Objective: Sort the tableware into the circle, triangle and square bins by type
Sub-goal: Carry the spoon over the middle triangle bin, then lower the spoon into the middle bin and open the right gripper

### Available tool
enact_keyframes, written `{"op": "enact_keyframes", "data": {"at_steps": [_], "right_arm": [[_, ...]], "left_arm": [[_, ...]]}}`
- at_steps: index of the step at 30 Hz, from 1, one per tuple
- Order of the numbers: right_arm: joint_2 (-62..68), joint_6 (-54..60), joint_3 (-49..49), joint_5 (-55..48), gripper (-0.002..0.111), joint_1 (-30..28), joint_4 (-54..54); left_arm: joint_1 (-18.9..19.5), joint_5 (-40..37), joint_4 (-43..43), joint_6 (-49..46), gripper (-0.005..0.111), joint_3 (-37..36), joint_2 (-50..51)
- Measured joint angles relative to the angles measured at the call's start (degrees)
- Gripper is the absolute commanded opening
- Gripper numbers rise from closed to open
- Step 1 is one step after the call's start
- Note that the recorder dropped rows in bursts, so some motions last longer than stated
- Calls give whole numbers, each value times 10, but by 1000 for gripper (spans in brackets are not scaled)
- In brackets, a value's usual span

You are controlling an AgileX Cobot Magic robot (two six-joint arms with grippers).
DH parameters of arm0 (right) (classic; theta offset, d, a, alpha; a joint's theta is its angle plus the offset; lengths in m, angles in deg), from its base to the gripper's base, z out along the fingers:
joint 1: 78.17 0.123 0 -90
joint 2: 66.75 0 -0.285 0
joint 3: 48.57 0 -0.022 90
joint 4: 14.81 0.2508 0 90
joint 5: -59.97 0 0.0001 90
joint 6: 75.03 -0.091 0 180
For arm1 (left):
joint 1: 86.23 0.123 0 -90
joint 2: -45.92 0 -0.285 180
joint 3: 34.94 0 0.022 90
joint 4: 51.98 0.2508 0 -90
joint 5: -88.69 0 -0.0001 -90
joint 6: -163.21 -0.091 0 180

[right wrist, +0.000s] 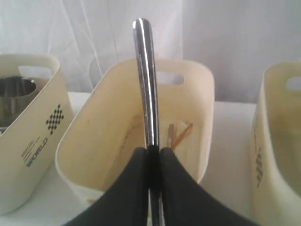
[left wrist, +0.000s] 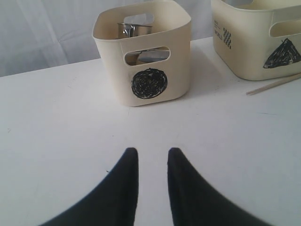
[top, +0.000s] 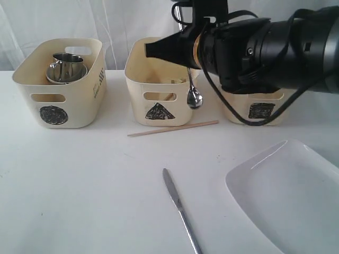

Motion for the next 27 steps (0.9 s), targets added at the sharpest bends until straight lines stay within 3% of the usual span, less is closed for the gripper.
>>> {"op": "enact_keyframes", "data": {"at_steps": [5, 12, 27], "right_arm": [[37, -108, -45, 16, 0, -38, -105], [127, -122, -159, 31, 0, -44, -117], [237, -122, -273, 42, 0, -83, -117]], "left_arm": [[0, 0, 0, 0, 29, 0, 0], [0, 0, 0, 0, 29, 0, 0], [0, 0, 0, 0, 29, 0, 0]]}}
